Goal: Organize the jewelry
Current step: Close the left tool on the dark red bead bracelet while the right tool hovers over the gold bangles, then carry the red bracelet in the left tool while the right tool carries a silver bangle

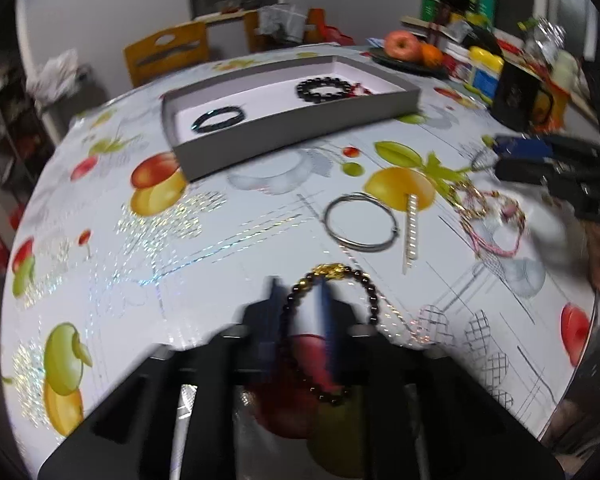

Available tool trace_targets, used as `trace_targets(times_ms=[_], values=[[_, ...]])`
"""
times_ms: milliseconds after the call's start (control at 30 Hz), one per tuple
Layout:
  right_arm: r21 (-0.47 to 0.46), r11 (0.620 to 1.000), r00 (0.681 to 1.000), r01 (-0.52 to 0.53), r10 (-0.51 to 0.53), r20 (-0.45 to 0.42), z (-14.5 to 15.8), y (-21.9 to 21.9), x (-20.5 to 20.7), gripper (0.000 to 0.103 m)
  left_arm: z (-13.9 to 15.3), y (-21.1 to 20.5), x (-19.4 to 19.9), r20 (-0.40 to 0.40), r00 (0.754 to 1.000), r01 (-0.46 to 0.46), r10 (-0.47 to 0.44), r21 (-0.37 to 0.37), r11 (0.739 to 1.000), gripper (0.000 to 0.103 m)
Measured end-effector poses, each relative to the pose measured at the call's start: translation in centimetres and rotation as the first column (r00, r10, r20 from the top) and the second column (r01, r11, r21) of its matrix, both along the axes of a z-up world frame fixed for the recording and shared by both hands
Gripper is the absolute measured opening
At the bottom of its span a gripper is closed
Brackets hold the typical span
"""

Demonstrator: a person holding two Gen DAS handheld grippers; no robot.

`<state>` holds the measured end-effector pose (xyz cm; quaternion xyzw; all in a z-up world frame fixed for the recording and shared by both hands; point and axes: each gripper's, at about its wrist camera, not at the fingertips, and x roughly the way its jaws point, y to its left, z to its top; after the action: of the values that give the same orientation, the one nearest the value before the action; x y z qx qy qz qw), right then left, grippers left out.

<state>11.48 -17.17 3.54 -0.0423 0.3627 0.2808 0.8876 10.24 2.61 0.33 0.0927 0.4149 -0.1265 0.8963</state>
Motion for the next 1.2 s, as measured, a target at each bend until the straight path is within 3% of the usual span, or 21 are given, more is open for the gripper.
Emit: trace_targets(times_ms=[233, 367, 500, 1200], values=[[0.005, 1.000, 1.000, -0.002, 0.002, 0.010, 0.4, 0.1, -0.1, 0.047, 0.1, 0.3, -0.3, 0.011, 1.000, -0.018, 0.018, -0.006, 1.000, 0.006], [0.008, 1.000, 1.000, -0.005, 0.005, 0.019, 0.9, 0.0, 0.0, 0.047, 1.3, 0.9, -0.5, 0.018, 0.999, -0.025, 0.027, -0.088, 0.996, 0.006], [0.010, 1.000, 0.999, -0.007, 0.007, 0.037, 1.6, 0.1, 0.3, 0.047, 3.0, 1.0, -0.8, 0.049, 0.998, -0.019, 0.025, -0.117, 0.993, 0.006], [0.022, 0.999, 0.992, -0.041, 0.038, 0.122, 5.8, 1.4, 2.6, 0.047, 9.4, 0.3, 0.9, 0.192, 0.981, -0.005, 0.026, -0.109, 0.994, 0.006]])
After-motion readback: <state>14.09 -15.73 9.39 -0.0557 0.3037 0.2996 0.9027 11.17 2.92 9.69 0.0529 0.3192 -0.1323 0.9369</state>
